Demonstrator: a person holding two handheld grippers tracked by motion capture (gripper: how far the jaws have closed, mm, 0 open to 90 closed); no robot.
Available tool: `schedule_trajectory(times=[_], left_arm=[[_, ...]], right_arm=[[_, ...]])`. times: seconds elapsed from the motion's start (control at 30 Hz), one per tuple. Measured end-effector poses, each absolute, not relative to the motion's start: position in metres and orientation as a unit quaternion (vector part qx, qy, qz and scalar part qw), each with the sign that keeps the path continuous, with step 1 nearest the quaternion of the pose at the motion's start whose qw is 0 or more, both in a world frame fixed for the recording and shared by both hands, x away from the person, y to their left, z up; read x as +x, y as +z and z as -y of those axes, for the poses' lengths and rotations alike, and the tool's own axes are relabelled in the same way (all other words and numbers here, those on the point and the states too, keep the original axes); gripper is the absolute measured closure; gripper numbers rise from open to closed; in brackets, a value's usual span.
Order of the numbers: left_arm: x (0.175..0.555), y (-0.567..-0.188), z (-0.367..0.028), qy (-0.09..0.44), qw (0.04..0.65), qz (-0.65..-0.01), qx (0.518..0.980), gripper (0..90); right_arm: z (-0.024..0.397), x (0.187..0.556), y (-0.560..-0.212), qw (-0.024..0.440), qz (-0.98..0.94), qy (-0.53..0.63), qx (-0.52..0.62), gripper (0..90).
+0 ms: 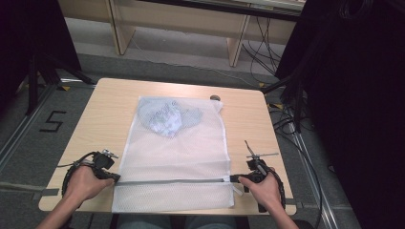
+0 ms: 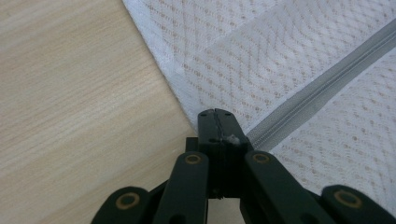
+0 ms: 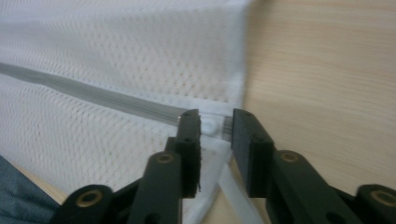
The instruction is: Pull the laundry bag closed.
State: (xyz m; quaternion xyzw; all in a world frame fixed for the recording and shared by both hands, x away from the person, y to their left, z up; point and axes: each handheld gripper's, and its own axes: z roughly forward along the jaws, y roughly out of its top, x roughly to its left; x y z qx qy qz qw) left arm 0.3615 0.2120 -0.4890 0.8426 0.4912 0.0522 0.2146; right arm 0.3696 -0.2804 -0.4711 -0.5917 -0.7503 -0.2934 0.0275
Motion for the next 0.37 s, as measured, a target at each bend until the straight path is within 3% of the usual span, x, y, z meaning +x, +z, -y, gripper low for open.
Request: schedule_trajectory(times=[0.17, 0.23, 0.33, 0.37], left_arm=[[0.361, -0.486, -0.214, 0.071, 0.227, -0.506, 0.829, 76.2], [0.359, -0.481, -0.216, 0.084, 0.242, -0.514, 0.818, 71.4], [0.357, -0.475, -0.214, 0.099, 0.268, -0.518, 0.806, 64.8], [0.356, -0.474, -0.213, 0.103, 0.273, -0.515, 0.806, 63.6]], right_arm=[[0.298, 0.366, -0.469, 0.013, 0.738, -0.331, -0.589, 65.3], [0.291, 0.36, -0.46, 0.059, 0.693, -0.322, -0.643, 64.3], [0.297, 0.365, -0.467, 0.016, 0.721, -0.33, -0.609, 63.2], [0.297, 0.366, -0.468, 0.024, 0.72, -0.325, -0.613, 63.1]])
